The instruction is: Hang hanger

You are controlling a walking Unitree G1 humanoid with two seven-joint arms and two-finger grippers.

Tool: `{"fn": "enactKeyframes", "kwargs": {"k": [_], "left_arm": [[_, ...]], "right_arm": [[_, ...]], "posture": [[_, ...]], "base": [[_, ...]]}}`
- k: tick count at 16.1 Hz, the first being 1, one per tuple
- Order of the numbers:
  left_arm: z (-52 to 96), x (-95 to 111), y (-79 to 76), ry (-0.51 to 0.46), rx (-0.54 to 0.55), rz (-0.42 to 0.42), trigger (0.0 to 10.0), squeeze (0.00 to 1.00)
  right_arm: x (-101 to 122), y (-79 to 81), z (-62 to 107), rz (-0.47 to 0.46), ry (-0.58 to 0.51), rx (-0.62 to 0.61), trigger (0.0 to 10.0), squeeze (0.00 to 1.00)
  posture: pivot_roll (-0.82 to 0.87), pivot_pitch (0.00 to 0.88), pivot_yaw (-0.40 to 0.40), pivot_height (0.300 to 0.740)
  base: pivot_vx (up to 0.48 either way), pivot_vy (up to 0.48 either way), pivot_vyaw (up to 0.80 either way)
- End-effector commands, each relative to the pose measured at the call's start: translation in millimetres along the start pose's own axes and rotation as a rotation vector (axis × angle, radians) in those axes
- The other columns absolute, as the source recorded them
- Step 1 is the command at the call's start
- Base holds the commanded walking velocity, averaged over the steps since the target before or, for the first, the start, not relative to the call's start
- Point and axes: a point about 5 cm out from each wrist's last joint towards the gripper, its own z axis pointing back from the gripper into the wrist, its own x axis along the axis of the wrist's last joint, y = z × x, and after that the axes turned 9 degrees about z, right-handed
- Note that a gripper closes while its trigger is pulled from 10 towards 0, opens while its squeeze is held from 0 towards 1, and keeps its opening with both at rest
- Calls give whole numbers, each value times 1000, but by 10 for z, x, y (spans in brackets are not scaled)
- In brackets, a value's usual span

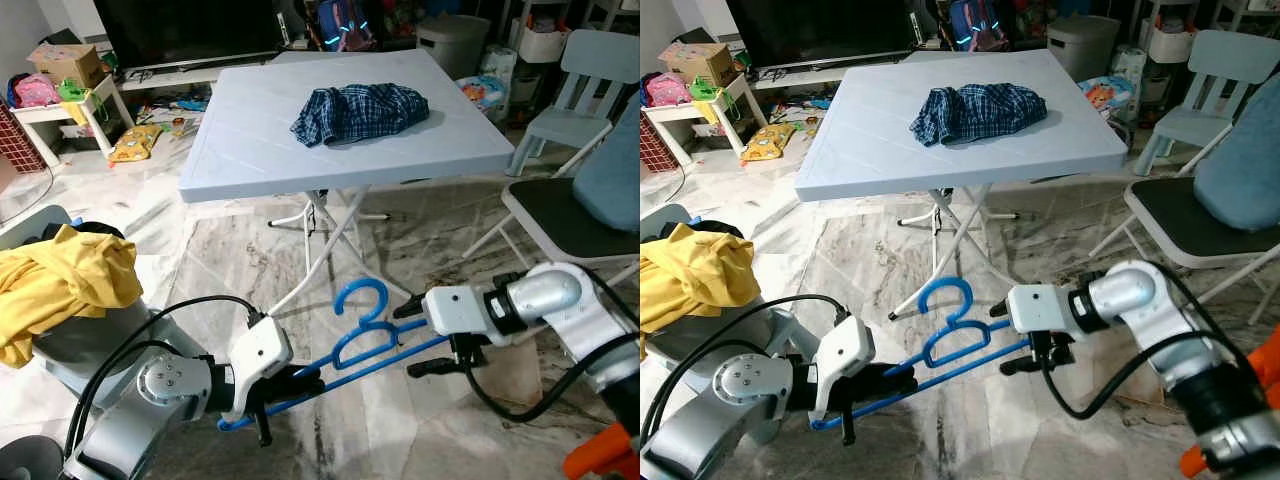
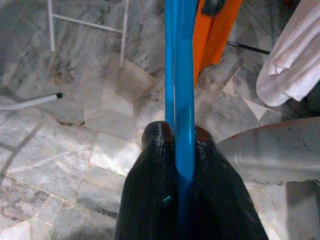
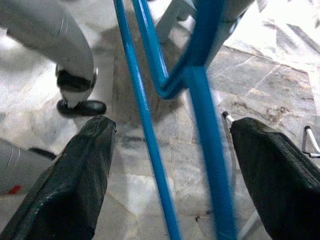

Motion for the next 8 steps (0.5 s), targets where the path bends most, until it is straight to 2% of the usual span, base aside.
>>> {"fn": "enactKeyframes", "kwargs": {"k": [1,5,8], "left_arm": [[18,-22,5,18,-1,-19,10000,0],[-1,-37,-4,23,-2,-27,10000,0],[0,-57,-1,33,1,-38,10000,0]], "right_arm": [[31,-56,70,46,25,35,0,0],[-7,-73,113,90,99,63,0,0],[-52,6,94,99,132,135,0,0]], "posture": [[-142,6,92,740],[-141,4,88,740],[-139,1,88,740]], "base": [[0,0,0],[0,0,0],[0,0,0]]}}
